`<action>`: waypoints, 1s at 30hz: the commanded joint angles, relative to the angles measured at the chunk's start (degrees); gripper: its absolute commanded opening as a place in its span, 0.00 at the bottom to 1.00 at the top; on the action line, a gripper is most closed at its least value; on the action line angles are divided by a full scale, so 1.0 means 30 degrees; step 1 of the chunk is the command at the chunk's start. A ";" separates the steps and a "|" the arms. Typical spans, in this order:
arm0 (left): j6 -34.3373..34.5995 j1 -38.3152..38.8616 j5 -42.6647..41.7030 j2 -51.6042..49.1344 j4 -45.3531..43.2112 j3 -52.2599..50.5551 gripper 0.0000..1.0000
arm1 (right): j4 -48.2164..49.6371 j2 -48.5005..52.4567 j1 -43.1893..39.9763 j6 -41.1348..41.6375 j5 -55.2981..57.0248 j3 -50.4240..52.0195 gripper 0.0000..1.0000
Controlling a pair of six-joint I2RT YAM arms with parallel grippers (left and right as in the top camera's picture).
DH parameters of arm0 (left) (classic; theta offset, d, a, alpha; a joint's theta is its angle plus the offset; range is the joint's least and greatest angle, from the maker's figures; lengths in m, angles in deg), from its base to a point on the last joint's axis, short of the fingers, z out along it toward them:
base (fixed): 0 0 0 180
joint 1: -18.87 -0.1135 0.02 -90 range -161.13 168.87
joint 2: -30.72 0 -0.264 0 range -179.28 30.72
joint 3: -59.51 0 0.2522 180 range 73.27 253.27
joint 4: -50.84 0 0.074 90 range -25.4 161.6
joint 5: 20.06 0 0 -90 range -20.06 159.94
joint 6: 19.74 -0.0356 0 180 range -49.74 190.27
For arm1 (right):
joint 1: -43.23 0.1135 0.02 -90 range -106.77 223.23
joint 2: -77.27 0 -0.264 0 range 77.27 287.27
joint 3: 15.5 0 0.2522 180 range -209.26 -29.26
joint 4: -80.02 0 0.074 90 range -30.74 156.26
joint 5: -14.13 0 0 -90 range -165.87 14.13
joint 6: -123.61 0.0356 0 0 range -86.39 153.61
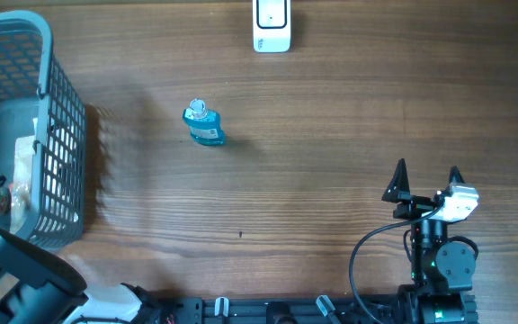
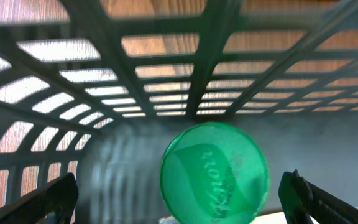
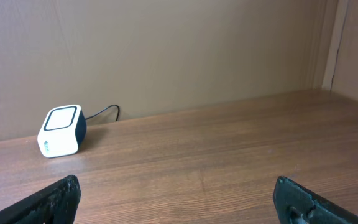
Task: Scan the item barcode
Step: 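Lower the left gripper and grasp the green-lidded jar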
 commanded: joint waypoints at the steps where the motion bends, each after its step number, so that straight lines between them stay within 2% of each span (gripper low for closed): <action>1: 0.0262 0.0080 0.0321 -0.0168 -0.0750 -0.1027 1.00 | 0.0095 -0.0073 -0.0058 -0.0328 -0.0299 0.0015 1.00; 10: 0.0248 0.0080 0.0095 -0.0182 -0.2208 -0.1712 1.00 | 0.0095 -0.0073 -0.0058 -0.0328 -0.0299 0.0015 1.00; 22: 0.0255 0.0131 -0.2025 -0.0182 -0.3075 -0.1712 1.00 | 0.0095 -0.0073 -0.0058 -0.0335 -0.0299 0.0015 1.00; 30: 0.0255 0.0780 -0.1974 -0.0663 -0.3424 -0.1712 1.00 | 0.0095 -0.0073 -0.0058 -0.0335 -0.0299 0.0015 1.00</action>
